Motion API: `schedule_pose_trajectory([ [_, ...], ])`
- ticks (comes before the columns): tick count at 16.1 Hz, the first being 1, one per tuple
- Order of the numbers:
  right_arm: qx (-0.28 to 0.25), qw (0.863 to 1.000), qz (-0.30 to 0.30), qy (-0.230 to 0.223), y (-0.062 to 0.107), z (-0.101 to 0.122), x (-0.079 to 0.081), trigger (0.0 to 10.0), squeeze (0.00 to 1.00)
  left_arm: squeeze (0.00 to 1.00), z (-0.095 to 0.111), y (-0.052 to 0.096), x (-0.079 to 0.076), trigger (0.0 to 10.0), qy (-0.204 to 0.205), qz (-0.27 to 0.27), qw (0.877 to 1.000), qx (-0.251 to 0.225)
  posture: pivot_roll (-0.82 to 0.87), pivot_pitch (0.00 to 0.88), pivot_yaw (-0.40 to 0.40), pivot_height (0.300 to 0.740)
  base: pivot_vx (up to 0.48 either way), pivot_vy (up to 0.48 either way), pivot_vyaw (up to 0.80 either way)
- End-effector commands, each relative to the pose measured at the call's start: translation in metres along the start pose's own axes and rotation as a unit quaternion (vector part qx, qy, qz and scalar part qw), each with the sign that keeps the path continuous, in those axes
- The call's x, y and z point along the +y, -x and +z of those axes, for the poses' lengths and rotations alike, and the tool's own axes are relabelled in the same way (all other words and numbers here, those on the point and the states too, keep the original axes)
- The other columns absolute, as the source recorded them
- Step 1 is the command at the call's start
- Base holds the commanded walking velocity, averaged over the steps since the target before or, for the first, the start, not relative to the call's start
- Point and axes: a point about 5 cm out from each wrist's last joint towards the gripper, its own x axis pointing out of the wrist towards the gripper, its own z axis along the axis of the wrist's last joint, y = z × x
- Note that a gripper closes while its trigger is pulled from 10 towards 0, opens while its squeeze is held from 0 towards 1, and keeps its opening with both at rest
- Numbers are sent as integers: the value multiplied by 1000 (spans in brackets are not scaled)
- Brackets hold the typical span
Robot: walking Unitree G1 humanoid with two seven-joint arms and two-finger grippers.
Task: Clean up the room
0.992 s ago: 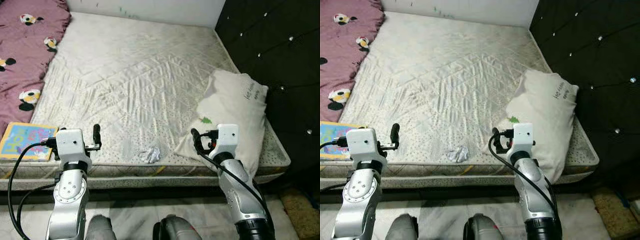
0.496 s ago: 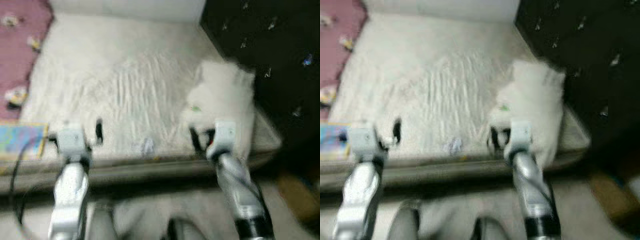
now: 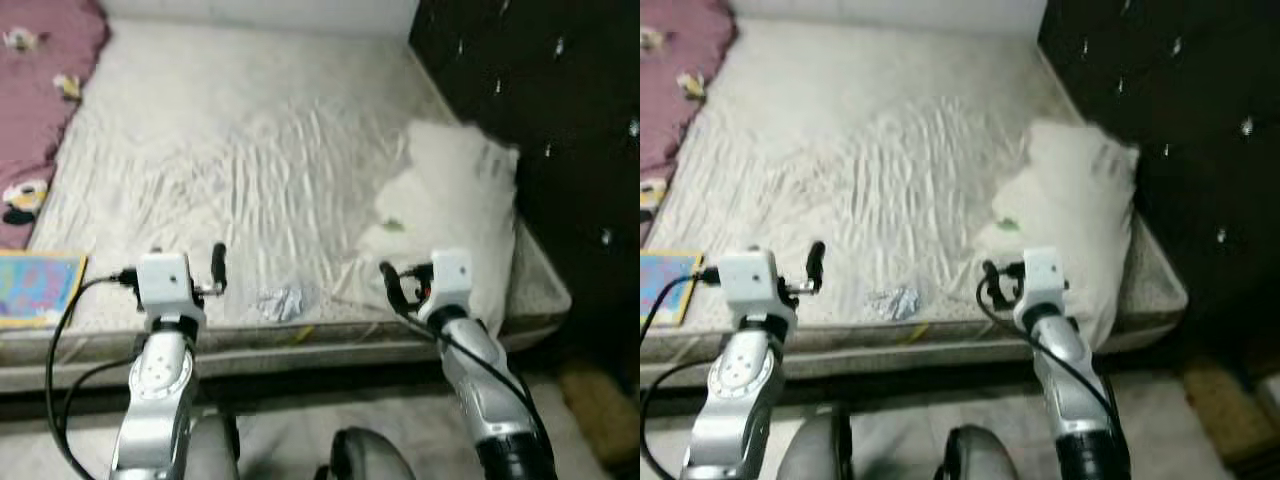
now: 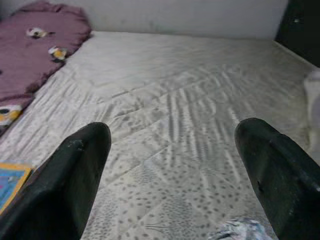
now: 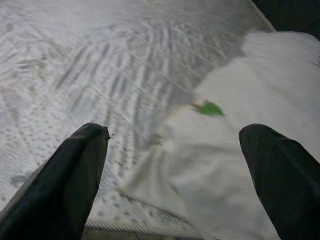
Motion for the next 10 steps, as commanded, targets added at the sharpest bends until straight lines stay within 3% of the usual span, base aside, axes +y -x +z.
schedule_pose_trajectory([
  [1,-13,1000,19,-2,-3,7,10,10000,0,0,-4,2,10,10000,-6,16,1000,12,17,132,-127,671,240,0,750],
  [5,-5,1000,11,-7,-4,3,6,10000,0,0,-7,2,7,10000,6,14,1000,23,19,131,-130,671,0,0,0],
  [10,2,1000,4,-8,-4,1,4,10000,0,0,-7,2,5,10000,15,12,1000,23,20,126,-135,671,0,472,0],
])
